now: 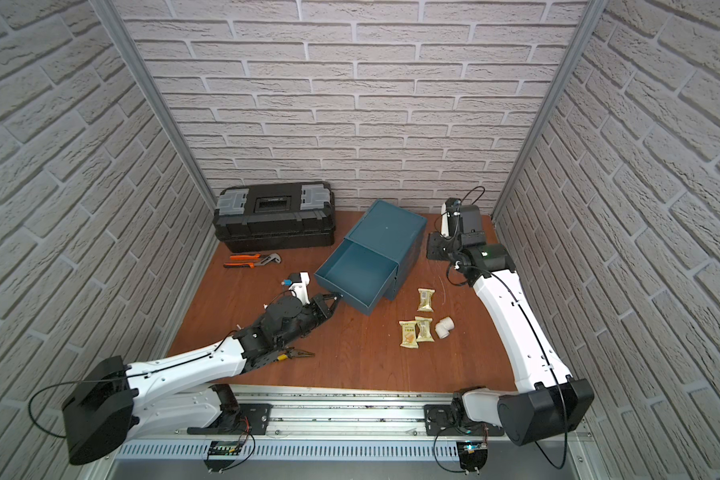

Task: Take the cookies out of the drawer
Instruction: Close the drawer in the storage box.

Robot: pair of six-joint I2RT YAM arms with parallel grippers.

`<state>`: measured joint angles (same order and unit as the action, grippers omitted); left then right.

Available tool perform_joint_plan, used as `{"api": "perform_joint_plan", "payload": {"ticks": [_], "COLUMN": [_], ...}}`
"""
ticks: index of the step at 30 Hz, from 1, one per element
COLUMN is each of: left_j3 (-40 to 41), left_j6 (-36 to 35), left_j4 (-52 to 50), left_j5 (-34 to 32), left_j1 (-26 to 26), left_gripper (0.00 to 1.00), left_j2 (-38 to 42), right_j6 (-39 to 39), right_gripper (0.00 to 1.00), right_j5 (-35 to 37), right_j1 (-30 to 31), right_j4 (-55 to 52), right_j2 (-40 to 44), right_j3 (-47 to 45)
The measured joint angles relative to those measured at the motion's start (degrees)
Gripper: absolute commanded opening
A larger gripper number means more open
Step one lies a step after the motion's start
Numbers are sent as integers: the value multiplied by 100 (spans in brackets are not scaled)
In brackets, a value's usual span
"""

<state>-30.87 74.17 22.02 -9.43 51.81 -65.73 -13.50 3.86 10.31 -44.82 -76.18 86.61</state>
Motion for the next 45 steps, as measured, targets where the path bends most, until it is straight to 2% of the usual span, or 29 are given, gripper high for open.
{"api": "perform_joint_plan", "payload": {"ticks": [6, 12, 19, 27, 45], "left_j3": [-144, -520, -848, -1408, -2306], "left_j6": [-15, -103, -116, -109, 61], "left_j4": [-44, -83, -107, -92, 614], "left_j5": [-15, -11, 37, 236, 79], "left_j1": [0, 0, -17, -197, -361], "left_gripper": [0, 0, 0, 0, 0], "left_j2": [-101, -293, -590, -1440, -2715], "right_j6": [588, 811, 844, 841, 839], "right_gripper": [36, 35, 32, 30, 29], "right_j5": [-474, -691, -647, -533, -363], "right_j1": [645, 669, 669, 669, 669], "right_j4": [-133, -348, -570, -511, -481], "right_j2": [-1213, -2114, -2033, -1917, -1871], "right_j3": [1121, 1097, 1086, 931, 859]}}
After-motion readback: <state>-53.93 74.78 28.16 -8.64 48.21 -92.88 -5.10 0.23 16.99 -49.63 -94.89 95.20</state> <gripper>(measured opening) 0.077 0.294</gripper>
